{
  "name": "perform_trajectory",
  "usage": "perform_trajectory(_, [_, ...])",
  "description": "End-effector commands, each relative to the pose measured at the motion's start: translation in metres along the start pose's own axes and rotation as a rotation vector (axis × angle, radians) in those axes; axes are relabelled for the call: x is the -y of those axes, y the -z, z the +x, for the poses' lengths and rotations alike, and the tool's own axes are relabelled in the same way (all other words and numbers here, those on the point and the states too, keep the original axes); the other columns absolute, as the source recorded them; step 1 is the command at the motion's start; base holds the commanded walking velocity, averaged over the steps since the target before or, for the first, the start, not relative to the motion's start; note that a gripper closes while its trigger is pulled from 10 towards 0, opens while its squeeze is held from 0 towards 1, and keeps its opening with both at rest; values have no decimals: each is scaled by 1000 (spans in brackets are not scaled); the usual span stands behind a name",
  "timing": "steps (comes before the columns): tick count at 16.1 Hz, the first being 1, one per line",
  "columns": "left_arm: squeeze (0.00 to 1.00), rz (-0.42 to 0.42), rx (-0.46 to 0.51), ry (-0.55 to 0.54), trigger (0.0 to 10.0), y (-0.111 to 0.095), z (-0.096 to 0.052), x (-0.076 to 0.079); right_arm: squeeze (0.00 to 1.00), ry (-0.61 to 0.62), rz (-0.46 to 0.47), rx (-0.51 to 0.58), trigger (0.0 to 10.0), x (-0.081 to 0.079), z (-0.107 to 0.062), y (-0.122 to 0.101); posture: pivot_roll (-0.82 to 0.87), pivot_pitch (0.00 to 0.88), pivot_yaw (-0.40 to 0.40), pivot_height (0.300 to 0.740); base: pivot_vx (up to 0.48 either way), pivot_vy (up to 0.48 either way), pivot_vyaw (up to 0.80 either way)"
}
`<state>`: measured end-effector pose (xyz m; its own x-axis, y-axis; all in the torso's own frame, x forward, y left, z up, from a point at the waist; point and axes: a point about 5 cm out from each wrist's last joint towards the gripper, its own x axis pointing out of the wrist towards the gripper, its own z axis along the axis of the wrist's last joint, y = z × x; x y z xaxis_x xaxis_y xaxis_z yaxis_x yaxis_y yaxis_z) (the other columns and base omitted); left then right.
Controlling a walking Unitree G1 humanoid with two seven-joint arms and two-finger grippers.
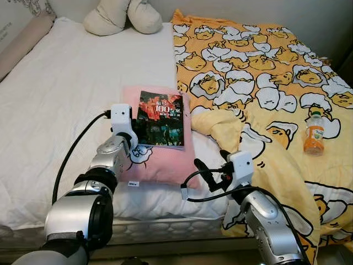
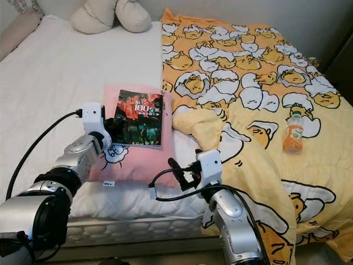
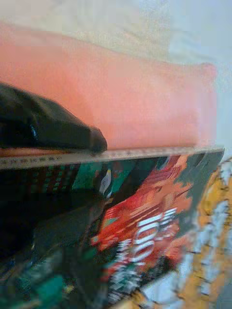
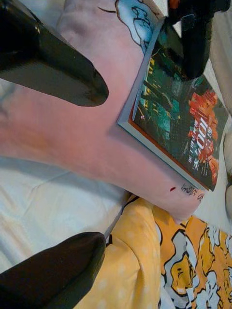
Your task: Clean up the room
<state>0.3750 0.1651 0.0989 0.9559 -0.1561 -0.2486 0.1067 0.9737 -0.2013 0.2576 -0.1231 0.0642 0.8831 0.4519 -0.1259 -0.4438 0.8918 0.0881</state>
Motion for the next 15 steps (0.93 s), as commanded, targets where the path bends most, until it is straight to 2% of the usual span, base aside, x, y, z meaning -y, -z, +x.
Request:
perform_trajectory(1, [0, -25, 57, 10, 0, -16, 2, -1, 0, 7, 1, 7, 10000, 3, 1, -3, -83, 0, -7, 740, 0, 0, 0])
perform_trajectory(2, [0, -90, 141, 43, 0, -35, 3, -1, 0, 9, 0, 8, 10000, 4, 1, -3, -81, 0, -8, 740, 0, 0, 0])
perform_trajectory(3, [0, -120, 197, 70, 0, -48, 4, -1, 0, 10, 0, 7, 10000, 4, 1, -3, -77, 0, -11, 740, 0, 0, 0])
perform_trajectory(4, [0, -119, 227, 74, 0, -58, 3, -3, 0, 9, 1, 5, 10000, 4, 1, -3, -74, 0, -11, 740, 0, 0, 0])
perform_trajectory(5, [0, -119, 227, 74, 0, -58, 3, -3, 0, 9, 1, 5, 10000, 4, 1, -3, -74, 0, -11, 740, 0, 0, 0])
perform_trajectory(6, [0, -95, 257, 69, 0, -67, 2, -8, 0, 7, 3, 2, 10000, 3, 1, -2, -66, 0, -12, 740, 0, 0, 0])
perform_trajectory(8, [0, 65, 256, 38, 0, -68, 1, -9, 0, 5, 5, 1, 10000, 2, 3, -1, -64, 0, -12, 740, 0, 0, 0])
perform_trajectory(9, [1000, 247, 245, -41, 10000, -63, 0, -10, 0, 5, 6, 3, 10000, 2, 3, -2, -59, 0, -12, 740, 0, 0, 0])
perform_trajectory(10, [1000, 352, 246, -44, 10000, -60, -1, -8, 0, 6, 6, 3, 10000, 2, 3, -2, -58, 0, -13, 740, 0, 0, 0])
perform_trajectory(11, [1000, 493, 238, -28, 10000, -51, -1, -1, 0, 7, 5, 4, 10000, 2, 2, -2, -62, 0, -13, 740, 0, 0, 0])
perform_trajectory(12, [1000, 501, 230, -20, 10000, -47, -1, 1, 0, 8, 4, 4, 10000, 2, 2, -1, -63, 0, -13, 740, 0, 0, 0])
perform_trajectory(13, [1000, 400, 186, 10, 10000, -34, -1, 2, 0, 11, 1, 2, 10000, 3, 0, 0, -71, 0, -16, 740, 0, 0, 0])
perform_trajectory(14, [1000, 375, 174, 11, 10000, -29, -2, 2, 0, 14, 1, 0, 10000, 3, -2, 1, -73, 0, -16, 740, 0, 0, 0])
perform_trajectory(15, [1000, 342, 174, -31, 10000, -27, -2, -2, 0, 16, 1, 2, 10000, 4, -4, 1, -76, 0, -19, 740, 0, 0, 0])
